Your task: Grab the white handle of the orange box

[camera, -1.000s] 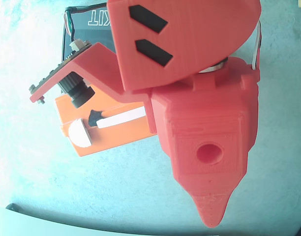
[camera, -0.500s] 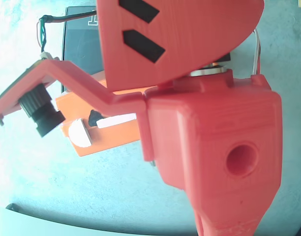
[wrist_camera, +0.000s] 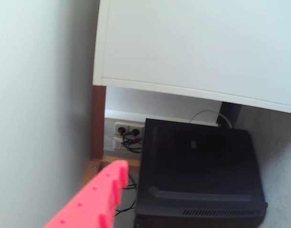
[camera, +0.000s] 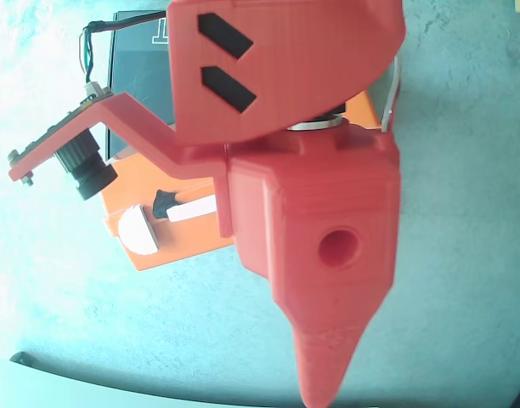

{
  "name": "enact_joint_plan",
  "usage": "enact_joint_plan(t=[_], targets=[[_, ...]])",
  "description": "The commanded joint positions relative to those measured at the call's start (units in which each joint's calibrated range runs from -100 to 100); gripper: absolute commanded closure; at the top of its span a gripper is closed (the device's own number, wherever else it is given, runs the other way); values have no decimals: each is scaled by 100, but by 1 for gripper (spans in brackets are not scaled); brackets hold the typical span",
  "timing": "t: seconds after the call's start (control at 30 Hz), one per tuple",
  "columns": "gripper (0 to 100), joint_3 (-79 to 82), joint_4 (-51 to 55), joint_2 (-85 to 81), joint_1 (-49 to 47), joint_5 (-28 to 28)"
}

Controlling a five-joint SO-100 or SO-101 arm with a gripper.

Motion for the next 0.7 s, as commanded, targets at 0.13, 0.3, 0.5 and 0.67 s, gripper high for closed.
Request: enact_joint_plan(t=[0.13, 0.3, 0.5, 0.67], targets=[[48, -2174, 9, 1948, -986, 52], [48, -3406, 43, 2791, -1389, 47], [48, -3929, 9, 2909, -1707, 747], [48, -4407, 77, 2926, -1761, 1415]])
